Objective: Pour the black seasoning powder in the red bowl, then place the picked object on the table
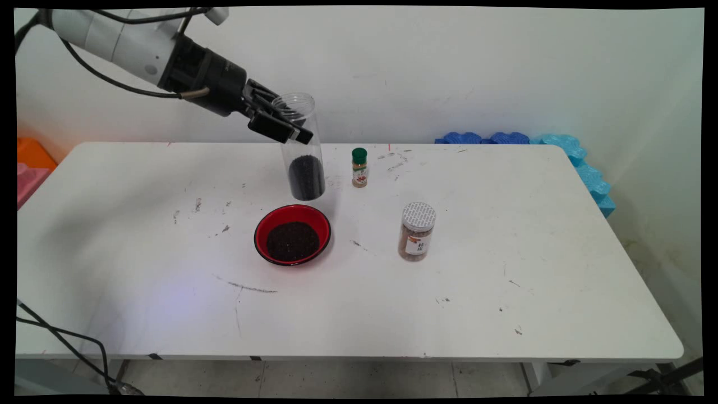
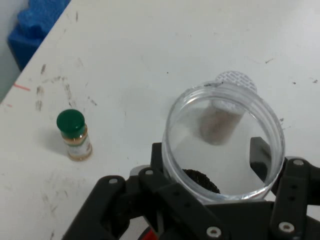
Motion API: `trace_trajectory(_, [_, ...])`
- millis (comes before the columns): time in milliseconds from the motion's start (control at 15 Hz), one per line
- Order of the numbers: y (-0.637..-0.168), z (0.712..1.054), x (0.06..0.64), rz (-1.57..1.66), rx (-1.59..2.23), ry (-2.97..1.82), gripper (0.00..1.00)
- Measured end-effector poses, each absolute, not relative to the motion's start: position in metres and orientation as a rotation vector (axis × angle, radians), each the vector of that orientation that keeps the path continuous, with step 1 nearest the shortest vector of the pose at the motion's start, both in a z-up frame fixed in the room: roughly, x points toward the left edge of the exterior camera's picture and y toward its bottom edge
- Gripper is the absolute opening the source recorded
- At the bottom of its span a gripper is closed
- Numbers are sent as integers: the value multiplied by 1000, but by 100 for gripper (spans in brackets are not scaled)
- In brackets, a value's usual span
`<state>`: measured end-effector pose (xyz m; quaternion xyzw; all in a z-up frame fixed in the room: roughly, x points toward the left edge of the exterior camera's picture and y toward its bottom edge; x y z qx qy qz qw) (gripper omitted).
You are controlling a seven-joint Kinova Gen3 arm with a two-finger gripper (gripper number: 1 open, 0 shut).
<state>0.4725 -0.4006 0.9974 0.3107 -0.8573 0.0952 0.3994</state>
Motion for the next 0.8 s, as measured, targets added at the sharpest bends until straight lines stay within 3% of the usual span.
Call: trace_trajectory(800, [-392, 1017, 463, 321, 658, -2189, 0])
